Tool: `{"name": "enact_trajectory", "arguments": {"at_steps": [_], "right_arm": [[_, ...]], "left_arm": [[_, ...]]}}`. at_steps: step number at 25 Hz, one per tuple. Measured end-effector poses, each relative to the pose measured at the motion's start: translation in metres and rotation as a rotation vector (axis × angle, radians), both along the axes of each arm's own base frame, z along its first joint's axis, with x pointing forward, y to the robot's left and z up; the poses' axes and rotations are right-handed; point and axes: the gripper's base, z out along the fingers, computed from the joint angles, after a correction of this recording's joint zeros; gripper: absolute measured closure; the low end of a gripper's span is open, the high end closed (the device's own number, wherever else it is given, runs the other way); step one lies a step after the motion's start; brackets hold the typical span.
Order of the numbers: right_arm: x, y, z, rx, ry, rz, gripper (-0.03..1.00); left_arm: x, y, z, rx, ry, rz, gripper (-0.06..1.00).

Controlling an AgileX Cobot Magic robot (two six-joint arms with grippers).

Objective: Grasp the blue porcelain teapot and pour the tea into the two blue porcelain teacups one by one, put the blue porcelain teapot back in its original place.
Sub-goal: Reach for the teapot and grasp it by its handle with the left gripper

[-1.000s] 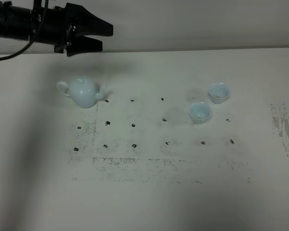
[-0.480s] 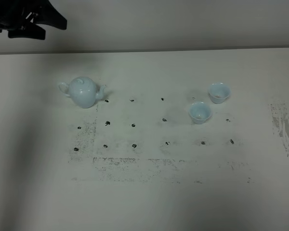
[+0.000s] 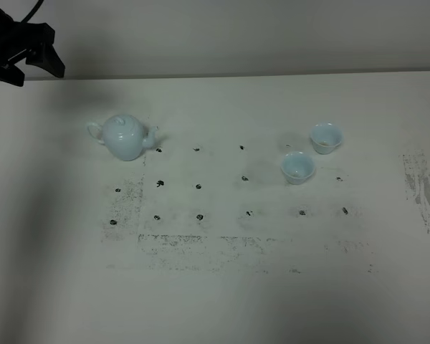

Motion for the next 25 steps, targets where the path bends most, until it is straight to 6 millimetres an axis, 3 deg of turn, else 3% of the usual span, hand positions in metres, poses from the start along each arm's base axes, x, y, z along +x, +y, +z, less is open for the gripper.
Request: {"name": "enact_trajectory", "arguments": {"at_steps": [10,25], "right_arm": [[0.0,0.0,0.0,0.0,0.0,0.0,0.45],[0.0,0.0,0.0,0.0,0.0,0.0,0.45]], "left_arm": [[0.011,0.002,-0.032,0.003,0.054,0.013,0.88],[0.015,0.003,-0.033,0.007,0.016,0.031,0.88]]}}
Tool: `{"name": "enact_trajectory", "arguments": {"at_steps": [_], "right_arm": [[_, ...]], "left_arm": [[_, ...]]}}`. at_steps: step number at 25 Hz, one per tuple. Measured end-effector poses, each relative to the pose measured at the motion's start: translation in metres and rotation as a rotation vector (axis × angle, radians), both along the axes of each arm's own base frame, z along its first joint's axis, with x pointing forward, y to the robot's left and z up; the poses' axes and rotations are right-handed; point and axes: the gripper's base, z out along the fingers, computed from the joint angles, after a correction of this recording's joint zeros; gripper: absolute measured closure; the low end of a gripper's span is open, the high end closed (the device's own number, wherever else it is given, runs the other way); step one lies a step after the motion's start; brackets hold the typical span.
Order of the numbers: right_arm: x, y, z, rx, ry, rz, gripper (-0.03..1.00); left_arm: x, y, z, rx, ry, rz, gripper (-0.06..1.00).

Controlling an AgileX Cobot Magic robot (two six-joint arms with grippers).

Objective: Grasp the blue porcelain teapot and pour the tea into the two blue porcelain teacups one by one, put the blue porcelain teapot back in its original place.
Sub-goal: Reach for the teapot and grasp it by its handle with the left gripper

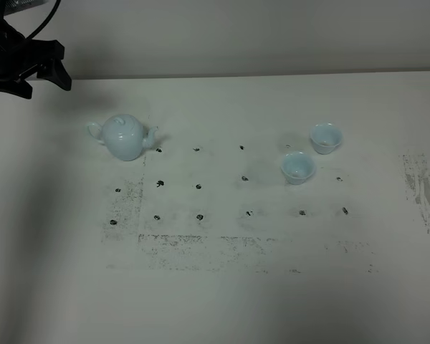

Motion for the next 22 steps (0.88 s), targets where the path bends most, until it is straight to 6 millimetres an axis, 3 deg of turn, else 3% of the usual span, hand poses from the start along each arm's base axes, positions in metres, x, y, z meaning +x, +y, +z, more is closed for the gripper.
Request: {"name": "enact_trajectory", "arguments": {"at_steps": [4,12,22], "right_arm": [[0.0,0.0,0.0,0.0,0.0,0.0,0.45],[0.0,0.0,0.0,0.0,0.0,0.0,0.45],[0.0,0.0,0.0,0.0,0.0,0.0,0.45]], "left_arm": [[0.002,0.0,-0.009,-0.008,0.022,0.021,0.88],[0.021,0.004,-0.047,-0.021,-0.001,0.129,0.88],[0.026,0.004,-0.064,0.0,-0.015,0.069,0.88]]}}
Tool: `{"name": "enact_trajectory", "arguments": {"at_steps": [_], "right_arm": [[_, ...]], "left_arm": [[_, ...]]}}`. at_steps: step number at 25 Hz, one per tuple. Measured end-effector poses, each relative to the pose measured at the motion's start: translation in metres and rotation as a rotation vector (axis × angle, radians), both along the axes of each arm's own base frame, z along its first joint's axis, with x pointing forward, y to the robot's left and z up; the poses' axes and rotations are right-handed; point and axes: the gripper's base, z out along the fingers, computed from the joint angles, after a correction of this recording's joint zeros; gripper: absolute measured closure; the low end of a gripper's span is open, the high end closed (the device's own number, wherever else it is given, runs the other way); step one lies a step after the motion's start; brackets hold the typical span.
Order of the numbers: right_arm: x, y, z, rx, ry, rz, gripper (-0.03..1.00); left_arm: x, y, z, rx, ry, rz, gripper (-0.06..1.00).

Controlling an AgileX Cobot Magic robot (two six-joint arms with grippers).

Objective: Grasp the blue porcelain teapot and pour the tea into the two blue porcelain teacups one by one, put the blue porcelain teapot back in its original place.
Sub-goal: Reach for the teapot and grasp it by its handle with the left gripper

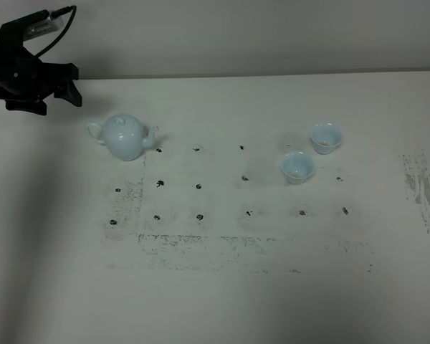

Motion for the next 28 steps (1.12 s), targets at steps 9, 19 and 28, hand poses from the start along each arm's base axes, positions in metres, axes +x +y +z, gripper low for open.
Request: {"name": "enact_trajectory", "arguments": {"at_steps": [9,19,28], "right_arm": [[0.0,0.0,0.0,0.0,0.0,0.0,0.45],[0.0,0.0,0.0,0.0,0.0,0.0,0.45],[0.0,0.0,0.0,0.0,0.0,0.0,0.45]], "left_arm": [[0.005,-0.015,-0.007,-0.003,-0.029,-0.033,0.88],[0.007,-0.031,-0.026,-0.007,0.001,-0.068,0.88],[0.003,-0.026,-0.029,0.059,0.038,-0.099,0.88]]}}
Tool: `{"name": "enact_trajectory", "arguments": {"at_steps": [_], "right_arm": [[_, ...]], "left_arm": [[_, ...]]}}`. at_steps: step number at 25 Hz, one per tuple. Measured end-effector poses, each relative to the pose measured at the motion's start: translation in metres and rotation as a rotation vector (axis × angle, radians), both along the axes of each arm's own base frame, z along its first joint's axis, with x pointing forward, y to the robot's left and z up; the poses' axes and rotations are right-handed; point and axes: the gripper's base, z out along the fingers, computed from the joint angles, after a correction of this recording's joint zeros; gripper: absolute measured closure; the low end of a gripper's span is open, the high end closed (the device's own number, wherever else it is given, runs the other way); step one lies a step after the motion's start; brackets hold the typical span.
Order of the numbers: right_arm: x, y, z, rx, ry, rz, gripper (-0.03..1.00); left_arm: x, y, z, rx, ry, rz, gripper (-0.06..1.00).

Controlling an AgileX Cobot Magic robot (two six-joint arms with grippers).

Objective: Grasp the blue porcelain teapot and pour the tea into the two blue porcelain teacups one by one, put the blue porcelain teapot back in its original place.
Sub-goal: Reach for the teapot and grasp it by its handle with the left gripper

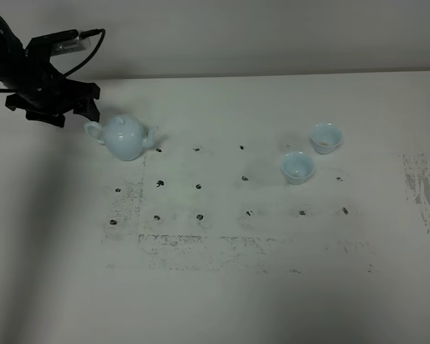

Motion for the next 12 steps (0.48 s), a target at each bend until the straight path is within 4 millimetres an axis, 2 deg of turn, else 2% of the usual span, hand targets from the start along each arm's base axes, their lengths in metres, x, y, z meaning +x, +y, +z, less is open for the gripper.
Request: {"name": "enact_trajectory", "arguments": {"at_steps": [12], "right_arm": [[0.0,0.0,0.0,0.0,0.0,0.0,0.45]], "left_arm": [[-0.011,-0.001,-0.002,0.005,0.107,-0.08,0.88]]}}
